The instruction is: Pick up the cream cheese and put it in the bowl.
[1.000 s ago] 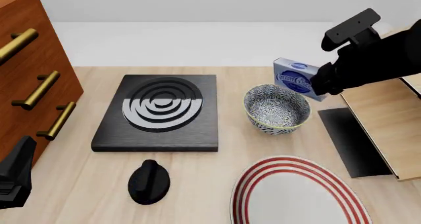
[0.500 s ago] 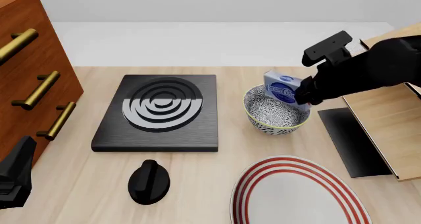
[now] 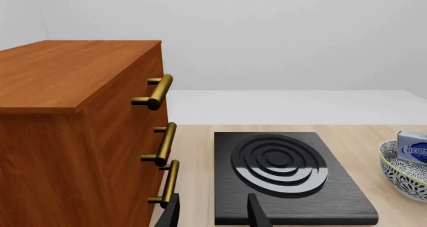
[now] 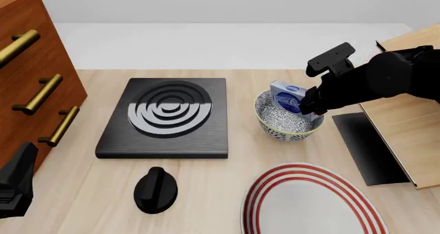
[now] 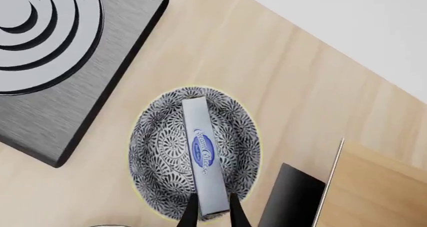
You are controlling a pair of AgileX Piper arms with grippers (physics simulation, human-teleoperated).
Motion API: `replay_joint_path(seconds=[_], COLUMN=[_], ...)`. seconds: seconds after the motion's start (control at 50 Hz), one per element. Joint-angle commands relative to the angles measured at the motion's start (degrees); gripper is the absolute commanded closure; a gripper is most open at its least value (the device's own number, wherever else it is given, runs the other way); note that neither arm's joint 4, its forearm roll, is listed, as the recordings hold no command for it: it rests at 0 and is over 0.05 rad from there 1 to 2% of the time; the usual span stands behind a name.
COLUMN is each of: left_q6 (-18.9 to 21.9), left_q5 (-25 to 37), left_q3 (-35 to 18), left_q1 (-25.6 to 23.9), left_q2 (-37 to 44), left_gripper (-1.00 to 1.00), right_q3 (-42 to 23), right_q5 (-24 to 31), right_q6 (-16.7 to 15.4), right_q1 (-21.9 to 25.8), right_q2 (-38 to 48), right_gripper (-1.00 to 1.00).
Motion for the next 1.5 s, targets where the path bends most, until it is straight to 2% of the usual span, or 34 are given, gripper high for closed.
replay_joint_path(seconds=[0.02, 0.64, 1.1, 1.12, 1.5], left_q6=[0.0, 0.0, 0.0, 0.0, 0.0], left_q5=[0.0, 0.0, 0.0, 0.0, 0.0], left_q3=[0.0, 0.0, 0.0, 0.0, 0.0], left_q1=[0.0, 0.0, 0.0, 0.0, 0.0], left_q2=[0.0, 0.0, 0.0, 0.0, 0.0], left_gripper=[-1.0, -1.0, -1.0, -1.0, -1.0], right_q3=[-0.09, 1.73, 1.28, 1.26, 0.59], right_q5=[-1.47, -5.21, -4.56, -4.48, -2.84], right_q6=[1.04, 1.31, 1.39, 1.52, 1.78], right_q1=[0.24, 0.28, 0.08, 0.11, 1.08], right_q2=[1.37, 5.03, 4.49, 4.43, 2.93], right_gripper=[1.0, 1.0, 1.0, -1.0, -1.0])
